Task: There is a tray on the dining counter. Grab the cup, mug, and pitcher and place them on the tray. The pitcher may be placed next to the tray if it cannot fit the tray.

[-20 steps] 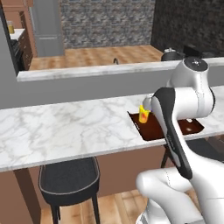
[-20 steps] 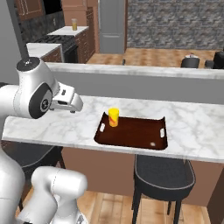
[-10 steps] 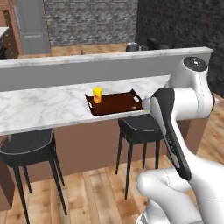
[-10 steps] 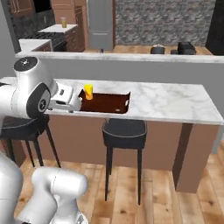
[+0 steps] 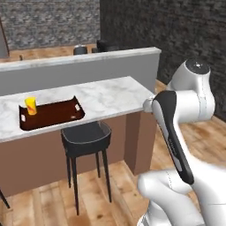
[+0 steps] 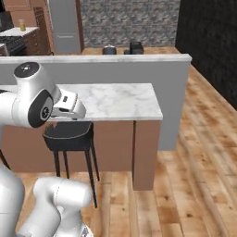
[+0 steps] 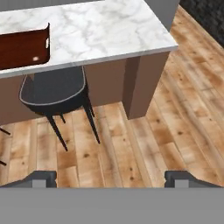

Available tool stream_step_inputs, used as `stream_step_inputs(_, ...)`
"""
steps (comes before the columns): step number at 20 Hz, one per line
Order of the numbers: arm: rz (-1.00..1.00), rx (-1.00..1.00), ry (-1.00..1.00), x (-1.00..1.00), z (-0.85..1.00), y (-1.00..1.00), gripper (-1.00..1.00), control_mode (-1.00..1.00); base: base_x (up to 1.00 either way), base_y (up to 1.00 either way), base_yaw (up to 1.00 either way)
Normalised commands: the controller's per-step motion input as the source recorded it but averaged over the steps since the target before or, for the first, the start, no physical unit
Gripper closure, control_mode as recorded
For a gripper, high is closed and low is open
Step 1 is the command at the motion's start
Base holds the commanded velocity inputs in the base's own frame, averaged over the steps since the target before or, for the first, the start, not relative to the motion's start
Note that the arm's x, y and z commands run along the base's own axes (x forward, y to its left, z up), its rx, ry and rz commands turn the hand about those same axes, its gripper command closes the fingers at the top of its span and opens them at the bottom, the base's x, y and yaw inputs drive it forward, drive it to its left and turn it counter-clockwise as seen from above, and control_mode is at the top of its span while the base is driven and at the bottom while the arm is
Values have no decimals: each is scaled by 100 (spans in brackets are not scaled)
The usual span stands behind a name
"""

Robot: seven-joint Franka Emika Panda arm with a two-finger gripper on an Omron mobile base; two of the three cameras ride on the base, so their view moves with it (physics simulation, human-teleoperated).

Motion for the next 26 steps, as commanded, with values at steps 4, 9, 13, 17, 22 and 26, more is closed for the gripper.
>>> stream_step_inputs(4, 0, 0, 0, 0, 0, 0, -100, 100, 71, -100, -3)
stream_step_inputs(9, 0, 0, 0, 0, 0, 0, -100, 100, 83, -100, 7)
stream_step_inputs(13, 0, 0, 0, 0, 0, 0, -100, 100, 96, -100, 14)
stream_step_inputs(17, 0, 0, 0, 0, 0, 0, -100, 100, 94, -100, 17)
stream_step_inputs(22, 0, 0, 0, 0, 0, 0, -100, 100, 90, -100, 20)
stream_step_inputs(26, 0, 0, 0, 0, 0, 0, -100, 100, 99, -100, 15)
